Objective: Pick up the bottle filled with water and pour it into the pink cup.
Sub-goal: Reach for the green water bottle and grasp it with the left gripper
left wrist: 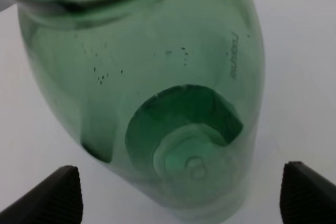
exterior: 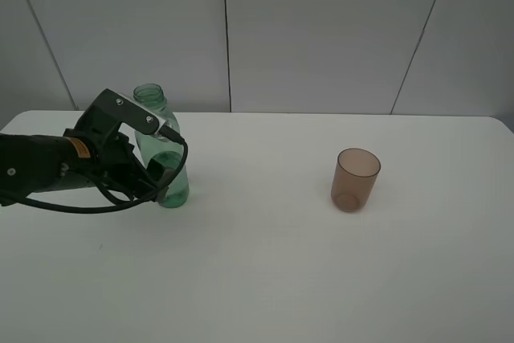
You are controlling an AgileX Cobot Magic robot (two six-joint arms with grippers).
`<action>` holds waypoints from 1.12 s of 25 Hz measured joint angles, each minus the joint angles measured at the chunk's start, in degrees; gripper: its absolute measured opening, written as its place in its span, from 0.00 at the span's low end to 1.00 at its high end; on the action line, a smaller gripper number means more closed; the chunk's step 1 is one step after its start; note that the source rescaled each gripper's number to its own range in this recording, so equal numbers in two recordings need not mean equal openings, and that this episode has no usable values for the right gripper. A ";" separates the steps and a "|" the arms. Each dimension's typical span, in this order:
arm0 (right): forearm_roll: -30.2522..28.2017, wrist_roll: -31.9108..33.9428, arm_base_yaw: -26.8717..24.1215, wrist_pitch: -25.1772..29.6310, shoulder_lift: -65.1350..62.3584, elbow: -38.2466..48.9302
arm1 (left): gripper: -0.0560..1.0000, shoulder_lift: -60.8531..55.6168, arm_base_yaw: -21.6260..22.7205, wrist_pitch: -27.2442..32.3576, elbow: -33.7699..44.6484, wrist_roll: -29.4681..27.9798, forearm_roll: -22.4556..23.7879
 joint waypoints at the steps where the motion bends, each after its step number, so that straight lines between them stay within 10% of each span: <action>1: 0.00 0.00 0.00 0.00 0.00 0.00 | 0.98 0.77 0.00 -0.81 0.00 0.00 0.19; 28: 0.00 0.00 0.00 0.00 0.00 0.00 | 0.98 7.33 -0.11 -19.29 0.04 -1.28 1.43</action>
